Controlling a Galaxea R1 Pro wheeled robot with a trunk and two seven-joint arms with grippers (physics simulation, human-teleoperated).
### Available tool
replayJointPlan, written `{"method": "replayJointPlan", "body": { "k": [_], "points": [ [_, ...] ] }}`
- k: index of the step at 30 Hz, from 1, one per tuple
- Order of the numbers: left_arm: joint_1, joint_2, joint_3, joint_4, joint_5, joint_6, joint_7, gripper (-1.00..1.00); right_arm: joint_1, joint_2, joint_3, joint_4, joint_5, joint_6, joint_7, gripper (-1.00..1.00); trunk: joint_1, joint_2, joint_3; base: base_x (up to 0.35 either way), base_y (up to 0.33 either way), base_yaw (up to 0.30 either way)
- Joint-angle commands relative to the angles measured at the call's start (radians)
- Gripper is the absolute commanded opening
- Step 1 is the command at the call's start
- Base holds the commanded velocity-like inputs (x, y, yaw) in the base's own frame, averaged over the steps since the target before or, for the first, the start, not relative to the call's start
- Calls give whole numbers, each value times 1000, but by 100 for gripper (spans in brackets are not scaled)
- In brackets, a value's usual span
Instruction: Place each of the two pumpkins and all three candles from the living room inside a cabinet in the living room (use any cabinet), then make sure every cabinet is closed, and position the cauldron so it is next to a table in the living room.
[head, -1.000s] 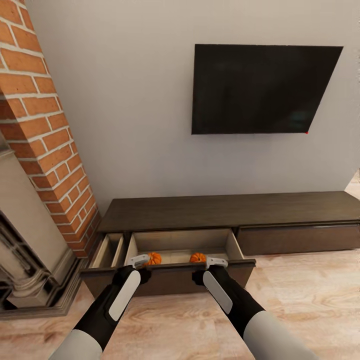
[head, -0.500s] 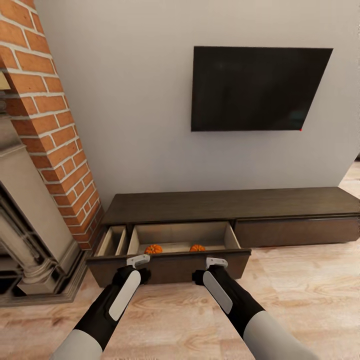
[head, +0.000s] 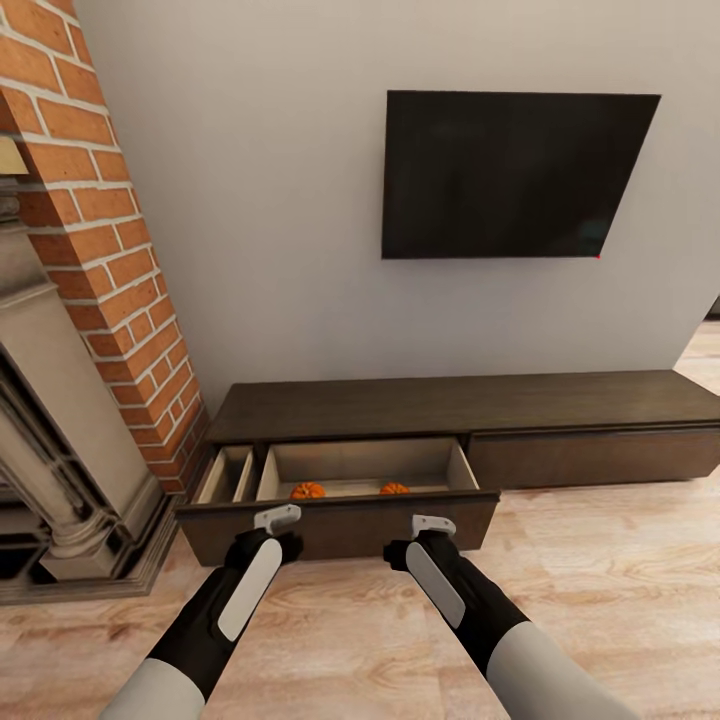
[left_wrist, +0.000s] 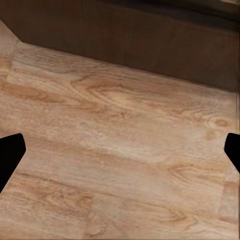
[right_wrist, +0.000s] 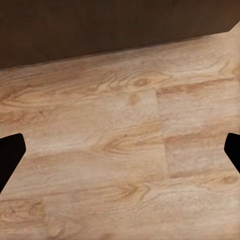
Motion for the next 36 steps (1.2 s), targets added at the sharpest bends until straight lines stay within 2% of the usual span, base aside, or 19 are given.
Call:
{"method": "replayJointPlan", "body": {
  "k": [1, 9, 15, 20, 26, 29, 36],
  "points": [
    [-1, 0, -3, -9, 9, 0, 11, 100, -1, -1, 3, -1, -9, 1, -10, 100, 4, -8, -4, 0, 0, 0],
    [1, 0, -6, -15, 3, -2, 15, 100, -1, -1, 5, 0, -7, -6, -8, 100, 35, -64, -29, 0, 0, 0],
    [1, 4, -41, -10, -1, -12, 12, 100, -1, -3, 6, 3, -5, -14, 29, 100, 58, -106, -48, 0, 0, 0],
    [1, 10, -45, -9, -3, -16, 8, 100, -1, -5, 6, 5, -3, -29, 56, 100, 77, -141, -64, 0, 0, 0],
    [1, 11, -50, 5, -10, -29, 7, 100, -1, -6, 6, 10, 100, -141, 67, 100, 100, -183, -83, 0, 0, 0],
    [1, 11, -54, 7, -24, -48, 7, 100, -1, -5, 8, 11, 117, -165, 68, 100, 111, -204, -92, 0, 0, 0],
    [1, 13, -55, 7, -37, -55, 7, 100, -1, -5, 10, 11, 124, -182, 69, 100, 138, -253, -114, 0, 0, 0]
  ]
}}
